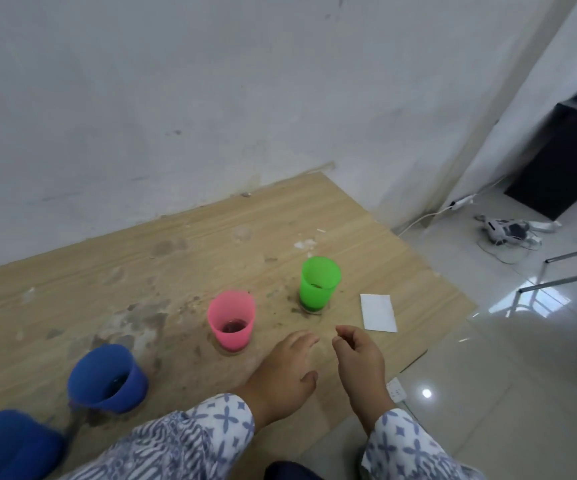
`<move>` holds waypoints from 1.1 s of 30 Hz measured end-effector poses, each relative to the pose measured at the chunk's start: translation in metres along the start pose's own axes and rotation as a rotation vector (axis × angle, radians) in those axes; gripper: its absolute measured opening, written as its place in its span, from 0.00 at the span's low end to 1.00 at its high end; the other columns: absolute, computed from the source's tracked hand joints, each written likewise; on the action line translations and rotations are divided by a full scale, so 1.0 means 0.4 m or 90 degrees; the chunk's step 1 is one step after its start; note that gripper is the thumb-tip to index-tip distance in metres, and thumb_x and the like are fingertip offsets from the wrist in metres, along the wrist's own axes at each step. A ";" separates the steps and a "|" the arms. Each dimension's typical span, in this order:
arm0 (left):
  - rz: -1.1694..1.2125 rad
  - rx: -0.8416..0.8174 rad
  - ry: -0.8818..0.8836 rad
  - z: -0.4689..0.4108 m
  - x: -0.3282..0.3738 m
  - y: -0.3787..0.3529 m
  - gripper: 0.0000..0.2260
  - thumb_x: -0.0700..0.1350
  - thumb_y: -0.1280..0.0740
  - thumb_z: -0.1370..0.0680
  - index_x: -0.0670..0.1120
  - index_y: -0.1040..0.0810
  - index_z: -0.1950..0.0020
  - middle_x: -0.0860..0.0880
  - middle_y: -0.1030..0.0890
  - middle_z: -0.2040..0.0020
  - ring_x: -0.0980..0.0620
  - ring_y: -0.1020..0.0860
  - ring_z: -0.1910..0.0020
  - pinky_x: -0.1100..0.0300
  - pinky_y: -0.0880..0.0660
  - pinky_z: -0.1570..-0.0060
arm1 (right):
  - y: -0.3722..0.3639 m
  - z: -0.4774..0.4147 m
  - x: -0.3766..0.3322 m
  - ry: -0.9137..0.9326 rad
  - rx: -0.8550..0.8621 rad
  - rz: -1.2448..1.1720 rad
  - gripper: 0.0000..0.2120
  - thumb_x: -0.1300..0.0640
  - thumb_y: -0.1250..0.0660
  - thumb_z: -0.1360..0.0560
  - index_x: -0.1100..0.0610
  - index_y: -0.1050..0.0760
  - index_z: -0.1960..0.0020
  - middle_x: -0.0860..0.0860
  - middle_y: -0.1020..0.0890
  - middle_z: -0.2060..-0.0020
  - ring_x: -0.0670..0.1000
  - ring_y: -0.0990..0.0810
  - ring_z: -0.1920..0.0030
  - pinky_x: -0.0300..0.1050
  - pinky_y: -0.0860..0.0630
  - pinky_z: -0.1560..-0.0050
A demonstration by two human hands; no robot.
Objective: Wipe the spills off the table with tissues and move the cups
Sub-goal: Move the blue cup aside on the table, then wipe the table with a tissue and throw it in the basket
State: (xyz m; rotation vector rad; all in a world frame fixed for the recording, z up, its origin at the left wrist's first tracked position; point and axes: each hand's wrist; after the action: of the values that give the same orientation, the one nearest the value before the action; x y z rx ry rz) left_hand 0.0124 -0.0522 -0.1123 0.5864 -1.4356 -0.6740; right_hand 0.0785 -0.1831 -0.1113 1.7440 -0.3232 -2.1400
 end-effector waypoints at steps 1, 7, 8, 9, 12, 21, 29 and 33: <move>-0.023 -0.017 0.007 -0.026 0.005 -0.015 0.27 0.45 0.38 0.22 0.46 0.42 0.24 0.49 0.42 0.24 0.53 0.44 0.26 0.70 0.51 0.33 | 0.015 -0.030 0.013 -0.004 -0.005 0.032 0.10 0.59 0.36 0.26 0.55 0.23 0.45 0.51 0.20 0.50 0.49 0.23 0.50 0.48 0.26 0.45; -0.128 -0.051 0.056 -0.141 0.014 -0.091 0.28 0.46 0.39 0.24 0.45 0.43 0.24 0.47 0.44 0.24 0.51 0.46 0.25 0.64 0.50 0.29 | 0.065 -0.180 0.063 0.082 -0.041 0.285 0.16 0.63 0.37 0.27 0.62 0.26 0.40 0.58 0.26 0.41 0.55 0.29 0.39 0.40 0.36 0.40; -0.139 -0.050 0.062 -0.154 0.015 -0.099 0.28 0.45 0.39 0.24 0.45 0.42 0.24 0.47 0.43 0.24 0.50 0.45 0.26 0.63 0.49 0.29 | 0.066 -0.198 0.070 0.094 -0.042 0.318 0.17 0.63 0.38 0.27 0.63 0.26 0.39 0.59 0.26 0.39 0.56 0.30 0.38 0.42 0.37 0.38; -0.146 -0.051 0.068 -0.165 0.015 -0.106 0.28 0.45 0.39 0.24 0.45 0.41 0.25 0.46 0.43 0.24 0.49 0.44 0.26 0.62 0.48 0.29 | 0.065 -0.212 0.075 0.100 -0.043 0.351 0.17 0.63 0.38 0.28 0.64 0.27 0.39 0.60 0.27 0.37 0.58 0.31 0.36 0.44 0.38 0.37; -0.167 -0.056 0.081 -0.190 0.013 -0.121 0.27 0.46 0.39 0.24 0.45 0.40 0.25 0.46 0.42 0.25 0.49 0.44 0.26 0.62 0.49 0.29 | 0.065 -0.242 0.090 0.104 -0.046 0.419 0.16 0.62 0.41 0.27 0.62 0.28 0.40 0.60 0.31 0.34 0.61 0.34 0.35 0.49 0.38 0.35; -0.189 -0.083 0.117 -0.215 0.001 -0.141 0.24 0.48 0.41 0.23 0.48 0.38 0.27 0.46 0.45 0.24 0.48 0.48 0.24 0.56 0.50 0.26 | 0.083 -0.300 0.133 0.207 -0.067 0.558 0.10 0.67 0.42 0.29 0.62 0.24 0.53 0.58 0.23 0.52 0.58 0.27 0.51 0.50 0.30 0.47; -0.080 -0.038 0.159 -0.244 0.024 -0.132 0.23 0.46 0.40 0.23 0.47 0.34 0.27 0.47 0.39 0.26 0.49 0.41 0.27 0.59 0.43 0.29 | 0.089 -0.328 0.130 0.198 -0.077 0.497 0.09 0.67 0.41 0.28 0.62 0.24 0.52 0.58 0.24 0.51 0.57 0.28 0.50 0.46 0.35 0.48; -0.019 0.003 0.169 -0.266 0.033 -0.139 0.18 0.48 0.40 0.21 0.45 0.28 0.33 0.46 0.29 0.33 0.48 0.32 0.34 0.59 0.35 0.35 | 0.085 -0.292 0.104 0.130 -0.072 0.353 0.07 0.66 0.41 0.26 0.63 0.24 0.55 0.58 0.23 0.53 0.53 0.30 0.56 0.41 0.39 0.57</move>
State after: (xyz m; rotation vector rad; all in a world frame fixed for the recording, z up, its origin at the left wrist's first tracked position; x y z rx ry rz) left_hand 0.1150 -0.1036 -0.1499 0.6760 -1.1836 -0.5922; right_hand 0.1897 -0.2252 -0.1597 1.5629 -0.5439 -1.5470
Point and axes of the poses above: each hand's wrist, its own z-axis away from the middle knuckle, its own y-axis out of the back of the hand, x = y × z
